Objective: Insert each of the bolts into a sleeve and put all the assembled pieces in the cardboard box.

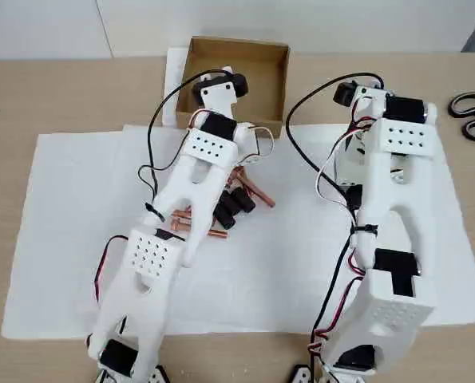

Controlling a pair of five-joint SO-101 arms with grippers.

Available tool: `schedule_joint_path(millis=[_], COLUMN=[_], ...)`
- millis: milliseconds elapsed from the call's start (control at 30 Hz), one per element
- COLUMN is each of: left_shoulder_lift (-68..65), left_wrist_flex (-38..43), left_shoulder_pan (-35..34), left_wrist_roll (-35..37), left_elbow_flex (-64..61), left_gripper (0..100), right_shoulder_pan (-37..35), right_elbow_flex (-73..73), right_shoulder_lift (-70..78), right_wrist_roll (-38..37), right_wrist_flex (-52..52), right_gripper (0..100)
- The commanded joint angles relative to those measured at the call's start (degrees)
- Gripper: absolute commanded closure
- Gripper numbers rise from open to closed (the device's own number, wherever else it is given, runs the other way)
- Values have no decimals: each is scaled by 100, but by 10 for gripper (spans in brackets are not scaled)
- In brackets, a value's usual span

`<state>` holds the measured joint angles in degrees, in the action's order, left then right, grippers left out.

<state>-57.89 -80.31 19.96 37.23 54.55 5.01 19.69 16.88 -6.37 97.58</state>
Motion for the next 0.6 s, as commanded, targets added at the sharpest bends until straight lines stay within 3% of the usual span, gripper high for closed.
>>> schedule_joint_path(millis=[0, 300, 567], left_shoulder_lift=[79, 26, 62], left_wrist_flex=[-70, -782, -844], left_shoulder_pan=[273, 343, 316], left_wrist_roll=[9, -9, -18], left_elbow_flex=[268, 1763, 2070], left_gripper=[968, 968, 968], right_shoulder_pan=[4, 4, -4], right_elbow_flex=[9, 18, 18], right_shoulder_lift=[4, 207, 207], right_wrist_roll=[123, 123, 123], right_wrist_flex=[-57, -171, -171], right_gripper=[994, 994, 994])
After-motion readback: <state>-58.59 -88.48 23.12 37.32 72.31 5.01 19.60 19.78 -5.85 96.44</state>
